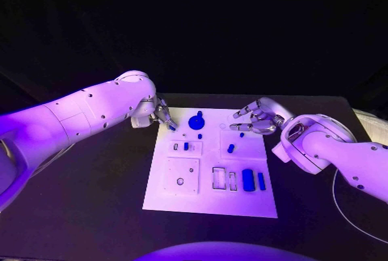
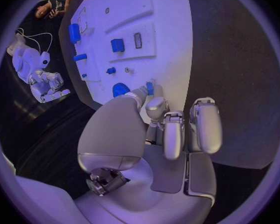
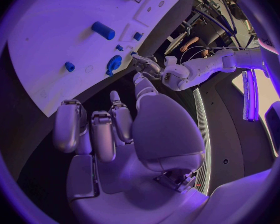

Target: Assemble the parts on the task board

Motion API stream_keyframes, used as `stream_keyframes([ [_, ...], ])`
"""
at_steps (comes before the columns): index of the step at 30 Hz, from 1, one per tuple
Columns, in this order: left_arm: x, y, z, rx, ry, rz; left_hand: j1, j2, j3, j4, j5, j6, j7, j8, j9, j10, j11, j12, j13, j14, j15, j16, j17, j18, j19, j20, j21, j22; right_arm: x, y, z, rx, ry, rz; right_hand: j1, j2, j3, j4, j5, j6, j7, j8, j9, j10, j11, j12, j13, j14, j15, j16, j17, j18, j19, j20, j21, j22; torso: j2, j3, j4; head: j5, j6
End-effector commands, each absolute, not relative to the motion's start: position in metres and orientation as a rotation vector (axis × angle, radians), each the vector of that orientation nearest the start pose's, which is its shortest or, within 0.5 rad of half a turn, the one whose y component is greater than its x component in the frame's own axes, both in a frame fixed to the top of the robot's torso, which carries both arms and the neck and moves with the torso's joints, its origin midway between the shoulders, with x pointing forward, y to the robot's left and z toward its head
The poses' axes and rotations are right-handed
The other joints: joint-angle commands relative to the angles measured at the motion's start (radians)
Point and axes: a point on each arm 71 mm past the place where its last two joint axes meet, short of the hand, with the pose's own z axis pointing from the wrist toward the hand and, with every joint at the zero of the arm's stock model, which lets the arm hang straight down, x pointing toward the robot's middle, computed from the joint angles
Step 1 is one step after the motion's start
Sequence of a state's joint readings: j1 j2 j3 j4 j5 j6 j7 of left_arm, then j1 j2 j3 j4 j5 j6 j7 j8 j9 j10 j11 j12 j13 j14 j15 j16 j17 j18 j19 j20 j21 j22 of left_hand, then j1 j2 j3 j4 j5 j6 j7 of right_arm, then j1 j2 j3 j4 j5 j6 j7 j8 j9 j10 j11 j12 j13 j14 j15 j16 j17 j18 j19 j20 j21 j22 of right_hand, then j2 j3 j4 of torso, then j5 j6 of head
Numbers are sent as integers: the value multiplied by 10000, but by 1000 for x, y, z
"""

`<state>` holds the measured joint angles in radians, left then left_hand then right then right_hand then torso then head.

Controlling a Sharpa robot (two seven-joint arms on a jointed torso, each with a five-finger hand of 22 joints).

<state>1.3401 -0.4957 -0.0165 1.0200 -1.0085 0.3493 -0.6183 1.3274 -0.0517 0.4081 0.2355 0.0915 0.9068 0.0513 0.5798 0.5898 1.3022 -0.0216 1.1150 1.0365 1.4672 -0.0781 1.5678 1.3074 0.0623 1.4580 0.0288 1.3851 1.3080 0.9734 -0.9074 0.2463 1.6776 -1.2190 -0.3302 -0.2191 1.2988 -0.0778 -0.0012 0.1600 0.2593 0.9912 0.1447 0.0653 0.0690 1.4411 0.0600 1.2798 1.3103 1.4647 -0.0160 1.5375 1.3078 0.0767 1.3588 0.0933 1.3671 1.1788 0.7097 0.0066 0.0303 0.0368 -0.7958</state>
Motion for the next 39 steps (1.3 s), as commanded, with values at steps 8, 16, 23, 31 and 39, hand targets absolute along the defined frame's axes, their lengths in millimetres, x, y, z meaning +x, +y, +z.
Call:
stream_keyframes([
  [8, 551, 188, -171, -3612, 22813, -3917, -312, -201, 1646, -1239, -43, -29, -7, 185, 80, 7, -2, -140, -184, 1036, 3, 30, 2634, -26, -25, 40, -72, 423, 459, -205, -177, 2817, 17129, 8239, -14, 63, -3, 81, 45, 82, -22, 34, 14, -34, -40, 13, 619, 920, 2, 19, 1969, 69, -61, -14, -39, 6, -5, -2, 18, 6, 22],
  [16, 525, 181, -181, -2708, 21944, -4189, -428, -317, 1800, -1277, -55, -5, -30, 249, 105, 69, -19, -117, -179, 1036, -7, 30, 2634, -50, 29, 31, 2, 517, 459, -206, -178, 2838, 17133, 8209, -14, 63, -3, 81, 45, 82, -22, 34, 14, -34, -40, 13, 619, 920, 2, 19, 1969, 69, -61, -14, -39, 6, -21, -11, 55, -17, -33],
  [23, 514, 177, -185, -1832, 21540, -4029, -469, -375, 1874, -1300, -60, 14, -44, 281, 115, 110, -32, -92, -162, 1036, -16, 30, 2634, -59, 52, 24, 31, 555, 458, -207, -179, 2851, 17152, 8205, -13, 66, -10, 87, 58, 83, -22, 34, 14, -30, -40, 22, 625, 920, 2, 18, 1967, 68, -58, -15, -38, 10, -8, -20, 33, 12, -61],
  [31, 506, 174, -193, -1130, 21705, -3669, -482, -404, 1911, -1317, -61, 21, -51, 294, 119, 129, -38, -79, -152, 1036, -20, 30, 2634, -63, 62, 21, 44, 571, 458, -207, -180, 2862, 17187, 8215, -13, 66, -10, 87, 58, 83, -22, 34, 14, -30, -40, 22, 625, 920, 2, 18, 1967, 68, -58, -15, -38, 10, 1, -13, 23, 37, -98],
  [39, 505, 178, -199, -792, 22239, -3113, -491, -427, 1944, -1331, -62, 29, -57, 307, 122, 152, -44, -57, -130, 1036, -24, 30, 2634, -66, 71, 18, 56, 585, 458, -207, -181, 2865, 17206, 8211, -13, 66, -10, 87, 58, 83, -22, 34, 14, -30, -40, 22, 625, 920, 2, 18, 1967, 68, -58, -15, -38, 10, 1, -4, 24, 63, -140],
])
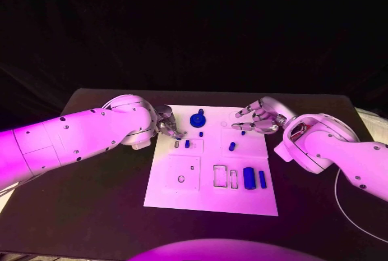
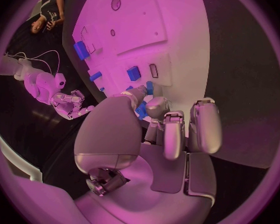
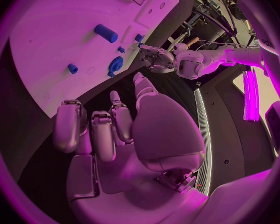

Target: Assemble the parts on the task board

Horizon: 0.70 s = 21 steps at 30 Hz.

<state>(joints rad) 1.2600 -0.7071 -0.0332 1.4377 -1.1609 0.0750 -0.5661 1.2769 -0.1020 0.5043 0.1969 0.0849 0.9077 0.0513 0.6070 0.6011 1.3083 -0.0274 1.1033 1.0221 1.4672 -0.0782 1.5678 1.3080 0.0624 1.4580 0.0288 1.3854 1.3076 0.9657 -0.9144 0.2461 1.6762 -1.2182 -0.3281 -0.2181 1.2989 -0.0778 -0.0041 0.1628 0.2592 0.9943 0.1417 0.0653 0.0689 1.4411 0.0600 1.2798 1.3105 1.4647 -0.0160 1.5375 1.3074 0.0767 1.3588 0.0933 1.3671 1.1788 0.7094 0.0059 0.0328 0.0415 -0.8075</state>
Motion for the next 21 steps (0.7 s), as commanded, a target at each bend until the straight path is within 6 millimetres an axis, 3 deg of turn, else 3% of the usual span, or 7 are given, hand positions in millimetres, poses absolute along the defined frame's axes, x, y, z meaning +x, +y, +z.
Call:
stream_keyframes([
  [1, 505, 179, -199, -738, 22320, -3056, 12, 70, 991, -949, 4, 22, -59, 39, 10, 93, 12, 60, 13, 1036, -24, 30, 2628, -68, 73, 17, 55, 593, 458, -207, -181, 2865, 17208, 8211, -13, 66, 19, 58, 58, 53, 8, 34, 14, -30, -40, 22, 623, 920, 2, 18, 1971, 68, -58, -15, -38, 10, 5, 1, -1, 16, -28],
  [21, 500, 179, -204, -46, 23249, -2629, -3, 22, 1046, -983, -1, 37, -67, 60, 16, 120, 5, 77, 27, 1036, -28, 30, 2628, -70, 77, 14, 58, 600, 457, -206, -181, 2856, 17233, 8231, -13, 66, 19, 58, 58, 53, 8, 34, 14, -30, -40, 22, 623, 920, 2, 18, 1971, 68, -58, -15, -38, 10, -12, 4, -3, 79, -119],
])
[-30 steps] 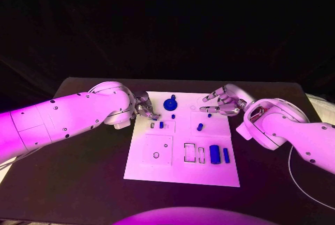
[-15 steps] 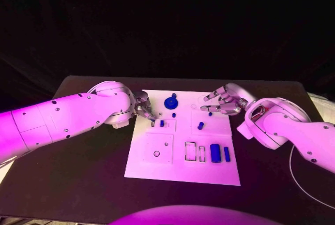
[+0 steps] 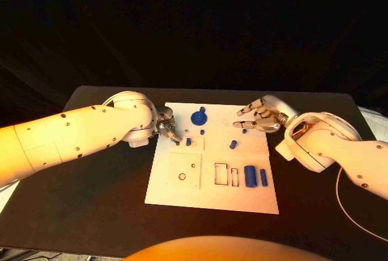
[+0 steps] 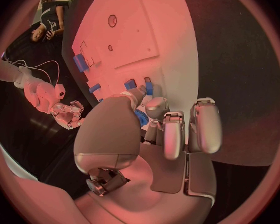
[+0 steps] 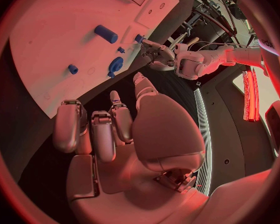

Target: Assemble the parts on the task board

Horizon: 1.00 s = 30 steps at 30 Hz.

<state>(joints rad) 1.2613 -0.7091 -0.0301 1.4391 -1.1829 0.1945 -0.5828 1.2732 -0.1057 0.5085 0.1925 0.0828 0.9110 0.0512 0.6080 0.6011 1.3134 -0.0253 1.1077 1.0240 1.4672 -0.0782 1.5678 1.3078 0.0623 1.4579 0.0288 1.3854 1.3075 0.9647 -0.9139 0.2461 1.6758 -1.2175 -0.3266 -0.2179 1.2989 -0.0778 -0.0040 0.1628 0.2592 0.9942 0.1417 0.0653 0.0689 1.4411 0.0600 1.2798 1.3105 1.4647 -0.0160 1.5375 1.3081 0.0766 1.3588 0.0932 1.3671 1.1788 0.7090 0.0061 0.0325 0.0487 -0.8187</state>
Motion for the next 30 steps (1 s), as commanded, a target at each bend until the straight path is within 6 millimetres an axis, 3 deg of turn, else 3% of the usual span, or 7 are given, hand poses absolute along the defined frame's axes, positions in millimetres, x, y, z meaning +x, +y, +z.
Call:
stream_keyframes([
  [1, 500, 179, -205, -39, 23266, -2613, 34, 59, 1003, -939, 20, 4, -66, 50, 16, 69, -15, 33, 8, 1036, -28, 30, 2630, -69, 78, 14, 59, 601, 457, -206, -181, 2856, 17235, 8232, -13, 66, 18, 59, 58, 53, 8, 34, 14, -30, -40, 22, 623, 920, 2, 18, 1964, 69, -58, -14, -38, 10, -4, 3, -2, 6, -7],
  [30, 499, 176, -207, -150, 23644, -2711, -105, 28, 1134, -926, 13, 92, -83, 126, 32, 118, -24, 31, -8, 1036, -32, 30, 2630, -72, 82, 11, 59, 615, 457, -207, -182, 2860, 17256, 8236, -11, 77, -5, 84, 91, 55, 8, 34, 15, -23, -40, 34, 630, 920, 1, 18, 1964, 68, -52, -16, -39, 13, 8, 4, -5, 39, -46],
])
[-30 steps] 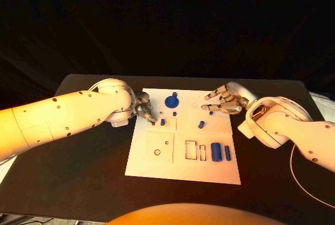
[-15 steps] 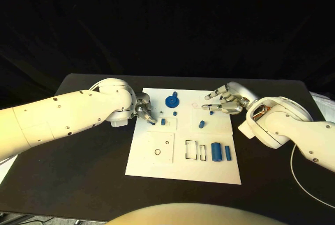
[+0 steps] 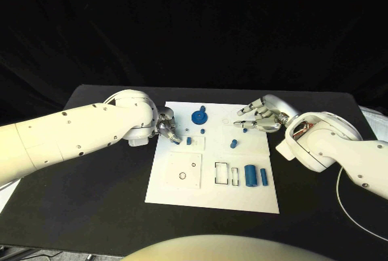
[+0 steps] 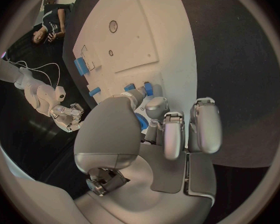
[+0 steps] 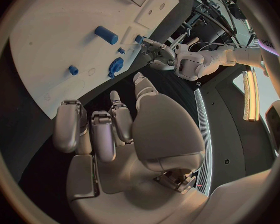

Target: Assemble the parts on the task board

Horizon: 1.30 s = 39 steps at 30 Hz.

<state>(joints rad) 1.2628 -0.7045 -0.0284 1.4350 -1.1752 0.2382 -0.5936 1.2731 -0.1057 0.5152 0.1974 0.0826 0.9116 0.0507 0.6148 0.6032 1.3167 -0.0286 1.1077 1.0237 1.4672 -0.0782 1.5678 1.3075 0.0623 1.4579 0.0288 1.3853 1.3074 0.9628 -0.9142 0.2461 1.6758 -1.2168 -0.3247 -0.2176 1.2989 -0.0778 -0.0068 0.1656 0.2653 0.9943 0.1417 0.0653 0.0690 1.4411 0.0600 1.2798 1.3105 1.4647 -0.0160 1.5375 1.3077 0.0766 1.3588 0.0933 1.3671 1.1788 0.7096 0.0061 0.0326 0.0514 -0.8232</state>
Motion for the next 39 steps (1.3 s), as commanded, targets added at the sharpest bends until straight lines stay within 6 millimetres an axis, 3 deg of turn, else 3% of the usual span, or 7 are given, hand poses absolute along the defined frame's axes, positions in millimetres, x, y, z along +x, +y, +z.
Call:
stream_keyframes([
  [1, 499, 176, -207, -188, 23653, -2710, -144, 28, 1078, -959, 13, 99, -82, 70, 14, 90, 5, 26, -13, 1036, -33, 30, 2633, -74, 84, 10, 61, 621, 457, -207, -182, 2860, 17257, 8236, -11, 76, 23, 55, 30, 55, 8, 34, 14, -23, -40, 34, 629, 920, 2, 18, 1968, 68, -51, -16, -39, 13, 2, 4, -6, 12, -1],
  [12, 502, 173, -211, -287, 23912, -2525, -974, -141, 846, -602, -20, 360, -202, 206, 11, 283, -84, 204, 148, 1036, -101, 30, 2633, -100, 156, -43, 147, 745, 457, -207, -182, 2857, 17257, 8236, -11, 76, 23, 55, 30, 55, 8, 34, 14, -23, -40, 34, 629, 920, 2, 18, 1968, 68, -51, -16, -39, 13, 0, 13, -6, -8, -43],
  [39, 505, 170, -210, -500, 23592, -2424, -1865, -296, 244, -254, 82, 746, -325, 236, -101, 594, -188, 553, 530, 1036, -187, 30, 2633, -174, 320, -131, 385, 1039, 457, -207, -183, 2888, 17260, 8253, -9, 82, -1, 77, 49, 56, 7, 34, 14, -26, -40, 27, 622, 947, 1, 77, 2093, 68, -50, -17, -44, 8, -1, 12, -2, -34, -92],
])
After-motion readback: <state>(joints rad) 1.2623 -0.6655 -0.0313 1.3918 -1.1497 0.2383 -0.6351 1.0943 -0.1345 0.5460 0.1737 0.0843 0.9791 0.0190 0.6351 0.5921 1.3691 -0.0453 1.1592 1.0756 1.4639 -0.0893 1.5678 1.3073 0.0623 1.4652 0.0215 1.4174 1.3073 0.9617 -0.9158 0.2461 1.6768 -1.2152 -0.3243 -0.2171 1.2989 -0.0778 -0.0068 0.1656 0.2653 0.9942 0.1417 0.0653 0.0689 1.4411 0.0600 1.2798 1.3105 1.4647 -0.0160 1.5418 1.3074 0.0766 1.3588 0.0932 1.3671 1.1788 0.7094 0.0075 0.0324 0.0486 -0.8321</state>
